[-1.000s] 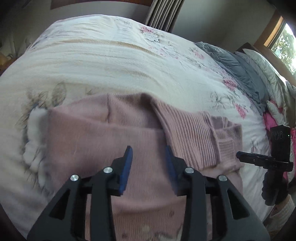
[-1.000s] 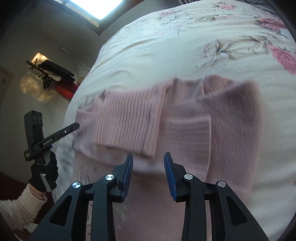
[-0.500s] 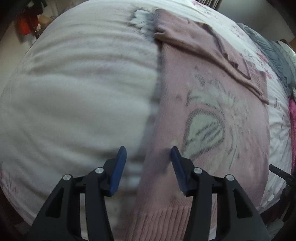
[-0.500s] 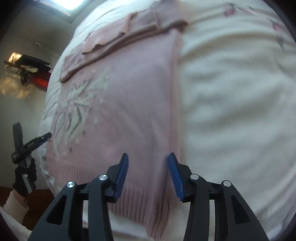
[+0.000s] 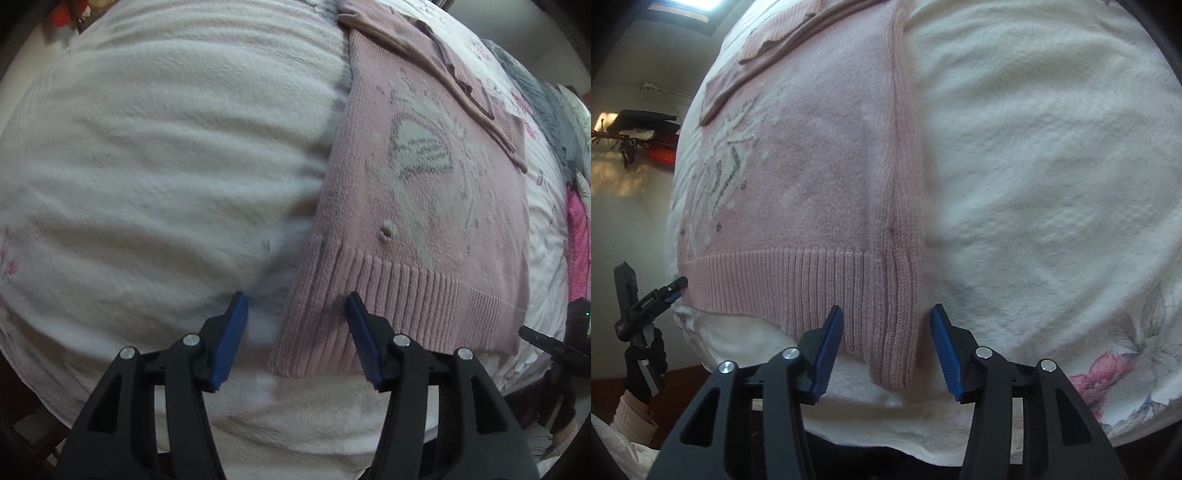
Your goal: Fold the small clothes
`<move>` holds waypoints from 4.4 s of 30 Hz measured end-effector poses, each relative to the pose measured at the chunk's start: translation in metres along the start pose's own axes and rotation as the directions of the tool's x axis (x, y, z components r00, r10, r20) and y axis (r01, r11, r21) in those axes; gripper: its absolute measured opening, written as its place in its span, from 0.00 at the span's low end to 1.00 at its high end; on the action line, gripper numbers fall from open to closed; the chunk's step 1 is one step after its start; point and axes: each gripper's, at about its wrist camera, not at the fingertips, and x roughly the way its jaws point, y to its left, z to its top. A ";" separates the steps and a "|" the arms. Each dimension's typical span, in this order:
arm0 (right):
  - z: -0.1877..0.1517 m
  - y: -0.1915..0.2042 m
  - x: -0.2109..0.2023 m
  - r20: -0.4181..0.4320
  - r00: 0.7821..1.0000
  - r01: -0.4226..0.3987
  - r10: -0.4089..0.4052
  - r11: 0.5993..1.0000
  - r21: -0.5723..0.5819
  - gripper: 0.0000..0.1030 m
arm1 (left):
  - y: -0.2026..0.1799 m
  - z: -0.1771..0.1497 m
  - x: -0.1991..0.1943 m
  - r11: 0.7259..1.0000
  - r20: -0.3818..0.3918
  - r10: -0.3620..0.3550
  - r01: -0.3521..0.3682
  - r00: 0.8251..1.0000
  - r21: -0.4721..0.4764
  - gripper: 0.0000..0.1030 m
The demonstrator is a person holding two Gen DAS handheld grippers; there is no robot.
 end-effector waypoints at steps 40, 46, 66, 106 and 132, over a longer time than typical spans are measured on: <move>0.053 -0.008 -0.057 0.189 0.822 -0.559 0.537 0.824 0.092 0.10 | -0.039 0.056 -0.029 0.938 0.106 -0.345 0.347 0.932 0.007 0.15; 0.109 -0.020 -0.059 0.248 0.789 -0.598 0.562 0.795 0.101 0.10 | -0.045 0.107 -0.020 0.922 0.162 -0.382 0.386 0.910 0.005 0.15; 0.213 -0.048 -0.004 0.219 0.861 -0.503 0.458 0.830 0.241 0.21 | -0.027 0.196 0.017 0.930 0.211 -0.333 0.357 0.919 -0.084 0.33; 0.213 0.001 -0.032 0.199 0.955 -0.230 0.220 0.973 0.026 0.65 | -0.097 0.227 0.070 0.934 0.084 -0.176 0.139 0.981 0.330 0.43; 0.253 0.045 0.014 0.129 0.985 0.147 -0.114 0.944 -0.294 0.44 | -0.107 0.224 0.073 0.931 0.072 -0.182 0.148 0.981 0.334 0.16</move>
